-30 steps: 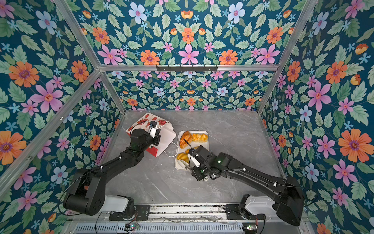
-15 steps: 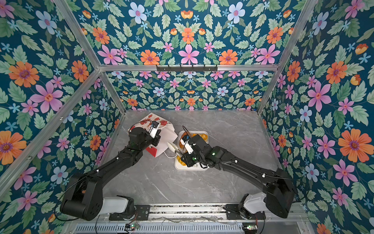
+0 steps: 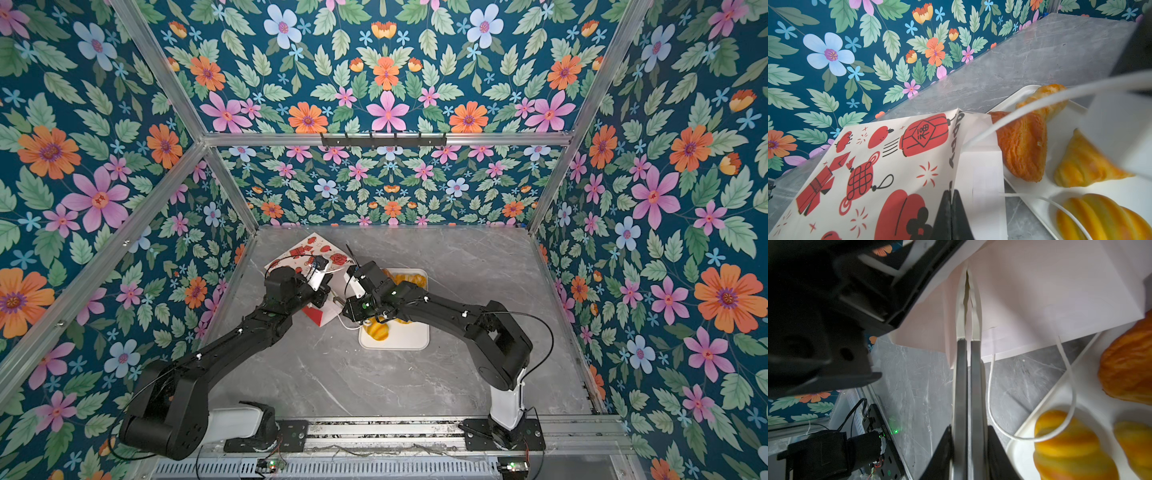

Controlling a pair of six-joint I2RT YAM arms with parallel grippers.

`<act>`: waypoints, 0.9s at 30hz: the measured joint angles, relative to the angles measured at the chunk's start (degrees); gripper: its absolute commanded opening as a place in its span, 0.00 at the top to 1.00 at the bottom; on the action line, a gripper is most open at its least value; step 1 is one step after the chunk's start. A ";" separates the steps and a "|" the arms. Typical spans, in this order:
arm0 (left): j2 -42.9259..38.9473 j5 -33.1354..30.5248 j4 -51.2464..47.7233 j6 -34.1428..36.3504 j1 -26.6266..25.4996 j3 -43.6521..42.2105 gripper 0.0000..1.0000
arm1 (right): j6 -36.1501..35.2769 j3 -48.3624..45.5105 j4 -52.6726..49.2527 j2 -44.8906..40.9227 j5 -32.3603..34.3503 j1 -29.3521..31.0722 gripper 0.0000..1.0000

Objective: Take the fake bread out of the paper bag
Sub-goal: 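Swing the open tongs back into the bag opening with the right gripper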

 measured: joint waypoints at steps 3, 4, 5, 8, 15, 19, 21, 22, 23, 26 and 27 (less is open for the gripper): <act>-0.59 0.04 0.00 -0.11 0.02 0.28 1.00 | 1.81 -0.50 2.45 1.22 -0.11 -0.22 0.75; -0.70 0.09 -0.07 -0.11 0.04 0.46 1.00 | 2.69 -0.90 3.37 1.51 -0.07 -0.28 0.75; -0.74 0.22 -0.11 -0.11 0.04 0.66 1.00 | 3.13 -1.09 4.02 1.70 -0.02 -0.31 0.74; -0.76 0.46 -0.48 -0.20 0.04 1.38 1.00 | 4.68 -1.49 6.54 2.45 0.00 -0.28 0.74; -0.57 1.55 -1.01 -0.98 0.04 2.40 1.00 | 8.79 -0.42 11.89 5.38 0.04 -0.31 0.74; 0.24 1.57 -1.29 -2.05 0.04 3.13 1.00 | 10.99 1.36 13.49 7.74 0.20 -0.31 0.74; 0.76 1.57 -1.31 -2.60 0.04 3.58 1.00 | 11.39 2.05 14.38 8.79 0.20 -0.31 0.74; 1.11 1.55 -1.31 -3.13 0.04 3.96 1.00 | 11.43 2.32 14.58 9.22 0.17 -0.31 0.74; 1.42 1.55 -1.31 -3.23 0.04 4.31 1.00 | 11.82 2.45 14.71 9.53 0.20 -0.31 0.74; 2.14 1.53 -1.14 -3.89 0.02 5.14 1.00 | 12.55 2.54 14.73 9.81 0.22 -0.26 0.74; 2.34 1.53 -0.94 -4.28 0.00 5.27 1.00 | 12.72 2.49 14.95 9.81 0.22 -0.20 0.74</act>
